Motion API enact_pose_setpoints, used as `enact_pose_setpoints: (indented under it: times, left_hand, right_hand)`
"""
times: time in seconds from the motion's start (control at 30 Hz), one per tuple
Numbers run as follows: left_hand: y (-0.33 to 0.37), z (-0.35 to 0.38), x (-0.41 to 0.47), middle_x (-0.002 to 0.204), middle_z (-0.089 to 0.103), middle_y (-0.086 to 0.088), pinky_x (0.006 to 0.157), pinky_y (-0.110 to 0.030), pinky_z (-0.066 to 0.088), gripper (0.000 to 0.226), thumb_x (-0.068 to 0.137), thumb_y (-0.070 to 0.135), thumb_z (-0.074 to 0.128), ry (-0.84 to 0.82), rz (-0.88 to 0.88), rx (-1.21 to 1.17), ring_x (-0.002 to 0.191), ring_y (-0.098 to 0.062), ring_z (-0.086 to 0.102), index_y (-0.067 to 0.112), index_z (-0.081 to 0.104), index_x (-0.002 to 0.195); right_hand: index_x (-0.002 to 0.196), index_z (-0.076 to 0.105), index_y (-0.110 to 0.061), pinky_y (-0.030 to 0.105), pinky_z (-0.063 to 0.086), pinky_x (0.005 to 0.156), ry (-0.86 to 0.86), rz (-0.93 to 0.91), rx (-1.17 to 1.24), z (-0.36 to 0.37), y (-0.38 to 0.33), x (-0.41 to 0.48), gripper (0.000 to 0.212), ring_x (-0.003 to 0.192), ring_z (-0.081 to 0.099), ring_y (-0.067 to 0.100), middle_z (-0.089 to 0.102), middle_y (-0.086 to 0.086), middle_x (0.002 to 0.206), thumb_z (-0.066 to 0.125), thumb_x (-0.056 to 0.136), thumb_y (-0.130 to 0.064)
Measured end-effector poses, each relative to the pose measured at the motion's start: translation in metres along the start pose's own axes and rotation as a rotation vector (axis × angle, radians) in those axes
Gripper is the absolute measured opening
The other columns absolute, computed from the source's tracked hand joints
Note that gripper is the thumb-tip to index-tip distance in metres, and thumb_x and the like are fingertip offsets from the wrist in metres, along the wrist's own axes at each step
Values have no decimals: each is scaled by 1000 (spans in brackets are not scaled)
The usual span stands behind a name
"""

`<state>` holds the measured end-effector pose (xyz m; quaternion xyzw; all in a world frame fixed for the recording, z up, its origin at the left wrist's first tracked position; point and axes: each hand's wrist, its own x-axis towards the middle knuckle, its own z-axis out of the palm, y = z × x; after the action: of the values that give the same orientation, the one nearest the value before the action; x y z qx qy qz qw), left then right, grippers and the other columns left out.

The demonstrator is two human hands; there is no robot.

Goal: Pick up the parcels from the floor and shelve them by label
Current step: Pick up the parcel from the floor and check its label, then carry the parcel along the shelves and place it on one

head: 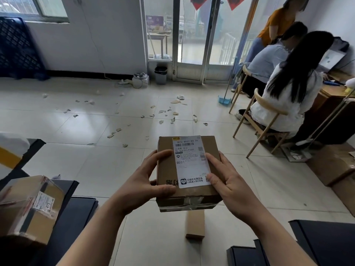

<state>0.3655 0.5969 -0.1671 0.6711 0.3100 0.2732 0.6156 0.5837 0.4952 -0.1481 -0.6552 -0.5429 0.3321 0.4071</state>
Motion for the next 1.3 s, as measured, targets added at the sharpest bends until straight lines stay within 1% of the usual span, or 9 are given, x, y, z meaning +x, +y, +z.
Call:
enact_pose_setpoints:
  times: [0.17, 0.33, 0.43, 0.53, 0.63, 0.73, 0.87, 1.13, 1.3]
  left_hand:
    - [2, -15, -13, 145, 31, 15, 96, -37, 52, 84, 52, 37, 85, 133, -6, 33, 130, 2, 39, 55, 48, 126]
    - [4, -34, -39, 142, 32, 19, 93, -28, 53, 82, 51, 38, 84, 251, 2, 57, 117, 19, 42, 57, 49, 123]
    - [3, -46, -63, 141, 33, 23, 90, -21, 52, 83, 52, 42, 84, 325, -31, 103, 120, 18, 38, 60, 47, 123]
    - [3, -54, -87, 146, 27, 23, 91, -15, 48, 86, 54, 45, 84, 431, -82, 179, 133, -1, 33, 60, 42, 127]
    - [5, -54, -111, 142, 14, 33, 93, -10, 37, 87, 57, 46, 83, 574, -139, 259, 135, -5, 27, 62, 37, 129]
    - [7, -46, -139, 142, 10, 33, 98, -15, 35, 85, 61, 45, 83, 713, -203, 269, 135, -6, 25, 63, 35, 129]
    - [9, -24, -177, 148, 6, 30, 106, -26, 37, 84, 62, 42, 84, 905, -286, 238, 136, -7, 22, 61, 37, 130]
    - [5, 38, -263, 149, 9, 26, 98, -14, 32, 84, 64, 30, 87, 1262, -395, 201, 134, 0, 27, 55, 43, 130]
    - [13, 76, -311, 151, 12, 25, 109, -25, 32, 82, 59, 34, 89, 1434, -420, 188, 137, -3, 26, 61, 46, 125]
  right_hand:
    - [143, 29, -36, -12, 27, 68, -57, -44, -84, 13, -12, 16, 49, 131, 14, -4, 5, -17, 154, 44, 98, -24]
    - [143, 28, -36, -13, 24, 73, -137, -142, -128, 39, -21, 32, 49, 132, 11, -6, 1, -20, 154, 43, 98, -25]
    - [141, 28, -40, -10, 24, 81, -217, -186, -120, 58, -25, 40, 49, 139, 10, -3, -1, -23, 154, 44, 97, -27]
    - [140, 29, -42, 7, 30, 102, -306, -271, -95, 79, -34, 50, 49, 140, 11, -3, -1, -25, 153, 46, 97, -26]
    - [135, 31, -48, 31, 32, 113, -418, -349, -82, 97, -45, 60, 48, 133, 13, -11, -2, -29, 153, 48, 96, -26]
    - [128, 33, -54, 31, 31, 113, -560, -412, -35, 114, -54, 65, 48, 136, 15, -7, 0, -29, 153, 50, 95, -24]
    - [137, 39, -39, 36, 29, 115, -732, -480, -25, 139, -60, 63, 49, 142, 14, 0, 4, -24, 155, 52, 94, -21]
    - [139, 40, -34, 24, 24, 112, -1043, -660, -55, 193, -74, 16, 48, 140, 15, -1, 4, -22, 155, 52, 94, -23]
    - [141, 38, -33, 10, 19, 104, -1196, -736, -38, 213, -87, -26, 49, 138, 11, -7, 2, -23, 154, 51, 94, -24]
